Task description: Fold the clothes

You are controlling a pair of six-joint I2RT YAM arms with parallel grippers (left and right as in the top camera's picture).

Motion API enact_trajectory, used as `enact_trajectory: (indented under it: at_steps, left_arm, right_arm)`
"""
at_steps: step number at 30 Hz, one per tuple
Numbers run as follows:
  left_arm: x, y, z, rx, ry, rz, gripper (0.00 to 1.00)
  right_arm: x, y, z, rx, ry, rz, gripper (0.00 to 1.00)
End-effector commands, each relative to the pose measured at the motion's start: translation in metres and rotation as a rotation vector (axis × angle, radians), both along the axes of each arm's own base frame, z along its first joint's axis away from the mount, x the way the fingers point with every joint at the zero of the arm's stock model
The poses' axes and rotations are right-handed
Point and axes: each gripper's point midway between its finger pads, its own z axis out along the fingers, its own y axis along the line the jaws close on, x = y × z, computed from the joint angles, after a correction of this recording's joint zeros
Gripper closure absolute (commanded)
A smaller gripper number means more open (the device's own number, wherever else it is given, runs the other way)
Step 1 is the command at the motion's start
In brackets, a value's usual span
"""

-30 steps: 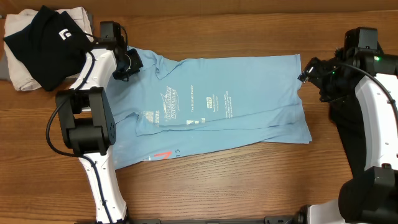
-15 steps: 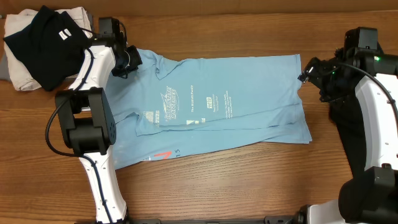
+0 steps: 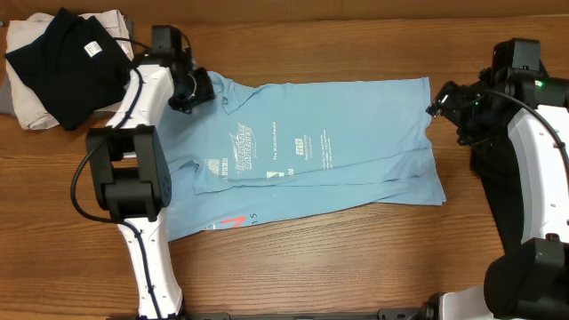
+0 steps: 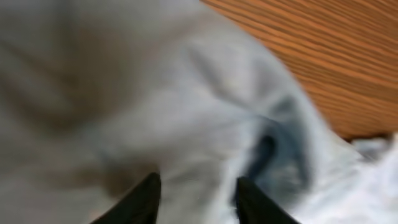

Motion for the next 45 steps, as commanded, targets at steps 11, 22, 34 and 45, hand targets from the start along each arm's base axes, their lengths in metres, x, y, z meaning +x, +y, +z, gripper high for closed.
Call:
enact_trajectory:
  at_steps: [11, 22, 34, 45]
  left_arm:
    - [0.003, -0.02, 0.001, -0.019, -0.024, -0.075, 0.4]
    - [0.013, -0.012, 0.003, 0.033, -0.067, -0.068, 0.45]
    - [0.022, -0.024, 0.01, -0.058, -0.093, -0.024, 0.37]
    - [0.015, -0.042, 0.015, -0.232, -0.01, 0.097, 0.42]
  right_arm:
    - [0.028, -0.006, 0.011, -0.033, -0.116, 0.0, 0.04]
    - [0.037, -0.008, -0.017, -0.026, -0.058, 0.007, 0.05]
    - [0.052, -0.004, -0.009, -0.005, -0.129, 0.019, 0.05]
    - [0.048, -0.004, -0.011, -0.002, -0.112, 0.019, 0.05]
